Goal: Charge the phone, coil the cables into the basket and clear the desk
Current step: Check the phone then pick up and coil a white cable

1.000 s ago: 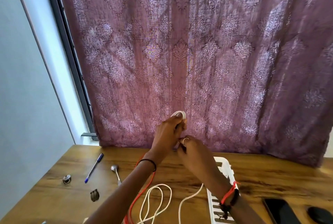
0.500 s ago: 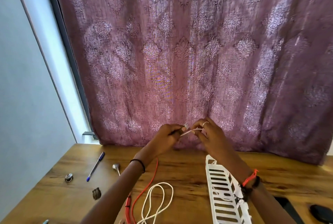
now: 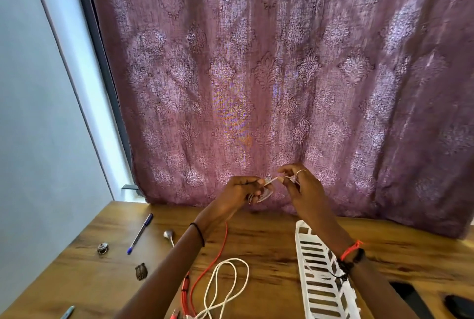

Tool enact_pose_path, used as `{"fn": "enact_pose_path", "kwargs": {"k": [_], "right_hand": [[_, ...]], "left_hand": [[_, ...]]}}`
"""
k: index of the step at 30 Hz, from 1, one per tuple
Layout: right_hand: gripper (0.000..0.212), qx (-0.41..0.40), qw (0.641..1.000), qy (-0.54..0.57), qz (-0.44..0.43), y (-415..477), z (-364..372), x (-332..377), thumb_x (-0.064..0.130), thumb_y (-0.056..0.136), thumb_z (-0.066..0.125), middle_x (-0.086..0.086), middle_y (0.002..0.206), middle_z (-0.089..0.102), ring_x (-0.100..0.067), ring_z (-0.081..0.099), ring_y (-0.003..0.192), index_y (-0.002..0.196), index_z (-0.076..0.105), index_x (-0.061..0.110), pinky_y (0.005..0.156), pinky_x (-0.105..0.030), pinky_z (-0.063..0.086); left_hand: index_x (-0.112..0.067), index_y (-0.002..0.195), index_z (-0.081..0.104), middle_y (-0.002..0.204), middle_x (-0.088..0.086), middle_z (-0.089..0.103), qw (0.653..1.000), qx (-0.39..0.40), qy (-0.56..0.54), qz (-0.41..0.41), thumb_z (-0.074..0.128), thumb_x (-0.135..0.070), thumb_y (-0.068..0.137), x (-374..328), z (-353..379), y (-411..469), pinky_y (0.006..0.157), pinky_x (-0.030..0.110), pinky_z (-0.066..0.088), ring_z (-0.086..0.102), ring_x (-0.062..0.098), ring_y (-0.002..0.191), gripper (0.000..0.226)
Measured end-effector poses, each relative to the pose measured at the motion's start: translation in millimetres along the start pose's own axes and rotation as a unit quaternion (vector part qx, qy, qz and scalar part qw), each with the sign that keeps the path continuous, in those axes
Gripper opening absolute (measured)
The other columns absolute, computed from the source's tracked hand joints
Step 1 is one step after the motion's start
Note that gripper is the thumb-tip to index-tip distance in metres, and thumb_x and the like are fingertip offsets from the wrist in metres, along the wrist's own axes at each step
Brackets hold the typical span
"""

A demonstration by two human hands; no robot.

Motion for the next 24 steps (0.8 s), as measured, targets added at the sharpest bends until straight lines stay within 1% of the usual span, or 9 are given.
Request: {"fn": "enact_pose_path", "kwargs": {"k": [2,3,6,9,13,17,20,22,24], "right_hand": [[0.005,-0.035,0.999,0.012,0.012,-1,0,-1,0.012,0.088,0.062,-0.001,0.088,0.066,-0.01,0.058,0.076,0.093,0.061,0.01,0.067,-0.004,0.037],[0.004,-0.043,0.999,0.008,0.008,0,0,-1,0.012,0.088,0.063,-0.001,0.084,0.066,-0.012,0.059,0.074,0.09,0.061,0.01,0.067,-0.008,0.04],[0.003,-0.045,0.998,-0.038,-0.018,1,2,0,0.01,0.085,0.065,-0.007,0.086,0.065,-0.02,0.059,0.08,0.087,0.065,0.007,0.073,-0.027,0.047],[0.007,-0.059,0.99,-0.117,-0.049,1,6,1,0.006,0.08,0.07,-0.013,0.091,0.063,-0.026,0.057,0.087,0.087,0.071,0.004,0.077,-0.036,0.048],[0.012,-0.027,0.993,-0.11,-0.034,0,14,1,0.005,0.085,0.065,-0.016,0.091,0.063,-0.029,0.064,0.081,0.093,0.072,0.0,0.074,-0.036,0.052],[0.022,0.005,0.996,-0.094,0.002,-1,20,1,0.01,0.091,0.057,-0.015,0.095,0.064,-0.028,0.063,0.083,0.109,0.068,0.003,0.073,-0.024,0.042],[0.026,0.033,0.996,-0.078,0.02,-2,23,4,0.018,0.092,0.054,-0.013,0.096,0.063,-0.024,0.063,0.084,0.111,0.067,0.006,0.072,-0.021,0.041],[0.025,0.041,0.996,-0.068,0.032,0,25,5,0.021,0.09,0.058,-0.012,0.096,0.065,-0.023,0.063,0.086,0.109,0.068,0.007,0.074,-0.023,0.043],[0.024,0.033,0.997,-0.047,0.048,2,24,6,0.02,0.088,0.061,-0.012,0.098,0.068,-0.023,0.064,0.087,0.108,0.068,0.007,0.077,-0.025,0.046]], "left_hand": [[0.003,0.089,0.066,0.05,-0.008,0.051,0.994,0.002,-0.105,-0.022,0.041,-0.002,0.095,2,0,-2,0.045,0.01,0.038,0.044,0.001,0.043,0.026],[0.0,0.084,0.068,0.053,-0.006,0.052,0.989,0.0,-0.146,-0.031,0.041,-0.001,0.094,3,-1,-3,0.046,0.011,0.039,0.044,0.002,0.044,0.029],[-0.008,0.07,0.073,0.056,-0.003,0.051,0.968,-0.015,-0.243,-0.055,0.035,0.004,0.093,7,0,-3,0.045,0.014,0.041,0.043,0.004,0.045,0.046],[-0.006,0.074,0.069,0.055,-0.005,0.05,0.949,-0.029,-0.309,-0.062,0.03,0.005,0.092,10,4,-3,0.045,0.014,0.041,0.043,0.004,0.045,0.044],[-0.009,0.069,0.073,0.055,-0.006,0.049,0.936,-0.048,-0.345,-0.055,0.028,0.002,0.095,15,5,-1,0.046,0.012,0.04,0.042,0.003,0.046,0.053],[-0.001,0.09,0.06,0.055,-0.005,0.051,0.928,-0.068,-0.363,-0.055,0.03,0.001,0.096,17,2,0,0.047,0.013,0.043,0.045,0.004,0.046,0.03],[0.003,0.099,0.057,0.057,-0.004,0.051,0.925,-0.072,-0.368,-0.058,0.031,0.0,0.096,19,1,1,0.049,0.013,0.044,0.045,0.004,0.047,0.026],[0.004,0.101,0.056,0.057,-0.004,0.05,0.924,-0.068,-0.372,-0.056,0.032,0.0,0.096,18,3,1,0.049,0.013,0.045,0.044,0.004,0.047,0.025],[0.004,0.096,0.058,0.056,-0.003,0.05,0.92,-0.066,-0.383,-0.054,0.033,0.001,0.095,16,6,0,0.05,0.014,0.045,0.044,0.004,0.046,0.026]]}}
Point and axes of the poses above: each hand's wrist, its own y-axis towards the middle knuckle, its own z-axis out of the palm, x = y × z, the point moved 3 cm from there along y, towards the middle knuckle
